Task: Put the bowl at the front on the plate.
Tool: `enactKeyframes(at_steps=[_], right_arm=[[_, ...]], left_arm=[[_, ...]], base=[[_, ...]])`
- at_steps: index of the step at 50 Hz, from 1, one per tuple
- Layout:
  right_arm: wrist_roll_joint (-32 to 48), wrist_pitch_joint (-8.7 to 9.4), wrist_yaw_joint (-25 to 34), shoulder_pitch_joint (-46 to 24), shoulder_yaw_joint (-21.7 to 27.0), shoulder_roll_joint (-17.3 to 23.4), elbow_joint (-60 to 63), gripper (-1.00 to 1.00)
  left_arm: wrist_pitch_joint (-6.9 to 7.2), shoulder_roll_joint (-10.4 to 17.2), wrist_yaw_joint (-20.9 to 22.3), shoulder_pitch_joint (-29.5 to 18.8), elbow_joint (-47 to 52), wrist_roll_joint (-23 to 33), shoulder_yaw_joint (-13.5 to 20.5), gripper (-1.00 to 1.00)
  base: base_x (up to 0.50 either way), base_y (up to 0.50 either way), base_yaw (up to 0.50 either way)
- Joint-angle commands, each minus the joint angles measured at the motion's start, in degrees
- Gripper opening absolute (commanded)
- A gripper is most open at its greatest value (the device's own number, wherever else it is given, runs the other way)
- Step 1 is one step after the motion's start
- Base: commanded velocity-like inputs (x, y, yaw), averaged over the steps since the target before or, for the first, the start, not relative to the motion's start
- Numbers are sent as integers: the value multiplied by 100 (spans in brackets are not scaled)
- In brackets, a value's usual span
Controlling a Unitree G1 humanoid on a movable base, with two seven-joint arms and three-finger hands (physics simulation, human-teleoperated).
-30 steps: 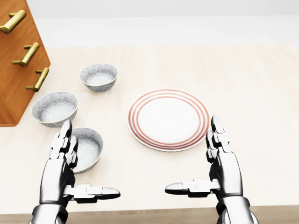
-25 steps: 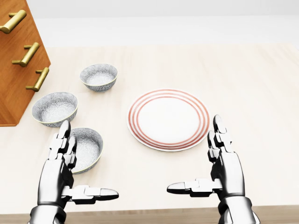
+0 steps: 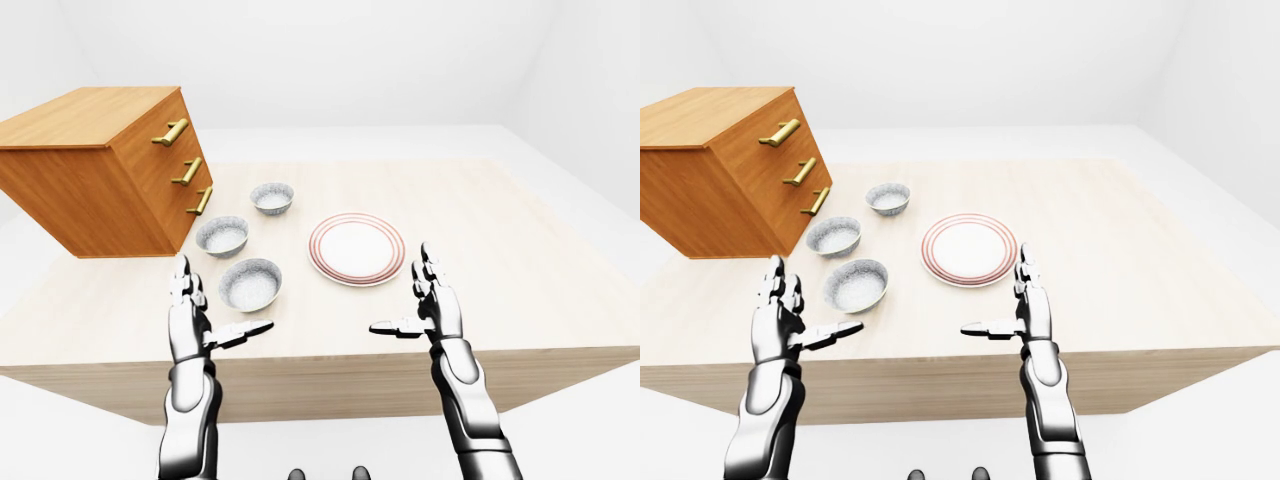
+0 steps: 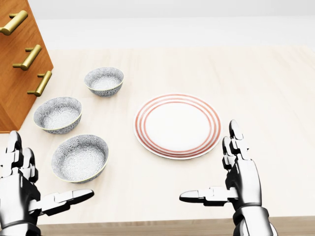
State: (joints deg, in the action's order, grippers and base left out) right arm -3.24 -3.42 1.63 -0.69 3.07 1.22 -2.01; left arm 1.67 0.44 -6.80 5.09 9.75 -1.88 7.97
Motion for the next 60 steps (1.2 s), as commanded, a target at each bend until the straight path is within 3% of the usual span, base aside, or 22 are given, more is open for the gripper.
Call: enactKeyframes(at_steps=[1,3,8,9,10,13,17,18,20,22,23,24,25,26,28,32,33,41,45,48,50,60], right_arm=[[-3,46,-7,-2,4,0,24,100],[-14,52,1,-1,2,-2,31,100],[-18,90,-7,6,-5,-8,77,100],[-23,101,-5,2,-6,-8,73,100],[-26,109,0,-5,-7,-6,62,100],[-60,139,20,-29,2,-3,25,100],[-61,197,18,-55,-8,-2,7,100],[-67,201,13,-52,-4,-3,10,100],[-64,190,12,-41,-6,-4,25,100],[-83,175,30,-47,1,-1,4,100],[-85,178,34,-54,0,1,-10,100],[-83,182,34,-62,0,1,-25,100],[-79,180,33,-53,-6,-1,-15,100],[-74,180,29,-44,-11,-5,0,100],[-47,176,24,-24,-31,-10,42,100],[-29,161,18,-41,-30,-9,10,100],[-28,162,16,-37,-30,-10,20,100],[-32,132,23,-39,-10,0,-11,100],[-29,85,46,-41,-12,5,-38,100],[-2,118,32,-49,-24,2,-23,100],[42,12,58,-47,-32,12,-79,100],[186,177,-116,-87,-18,14,-101,100]], left_arm=[[252,4,-1000,-39,270,-353,702,100],[333,-6,-1308,-138,219,-544,885,100],[333,76,-1687,-142,217,-738,1055,100],[333,97,-2251,-249,137,-371,1088,100],[333,110,-2320,-379,-107,-255,1133,100],[333,208,-2320,-354,-24,-713,1290,100],[333,145,-2320,-110,154,-683,1335,100],[163,101,-2320,-49,142,-679,1393,100],[310,69,-2320,143,309,-742,1448,100],[333,17,-2320,274,468,-741,1536,100],[152,-29,-2320,318,454,-772,1656,100],[115,-46,-2320,333,447,-745,1693,100],[-438,-105,-2320,272,302,-767,1840,100],[-442,-93,-2320,274,313,-689,1838,100],[-166,-61,-2320,250,356,-823,1863,100],[-318,-16,-2320,175,154,-746,1851,100],[-236,-44,-2320,281,375,-720,1817,100],[-491,-64,-2320,270,223,-523,1778,100],[-393,-79,-2320,315,352,-552,1804,100],[-403,-78,-2320,283,288,-558,1814,100],[-430,-80,-2320,285,269,-566,1810,100],[-412,-62,-2320,268,224,-556,1777,100]], base=[[0,0,0],[0,0,0],[0,0,0],[0,0,0],[0,0,0],[0,0,0],[0,0,0],[0,0,0],[0,0,0],[0,0,0],[0,0,0],[0,0,0],[0,0,0],[0,0,0],[0,0,0],[0,0,0],[0,0,0],[0,0,0],[0,0,0],[0,0,0],[0,0,0],[0,0,0]])
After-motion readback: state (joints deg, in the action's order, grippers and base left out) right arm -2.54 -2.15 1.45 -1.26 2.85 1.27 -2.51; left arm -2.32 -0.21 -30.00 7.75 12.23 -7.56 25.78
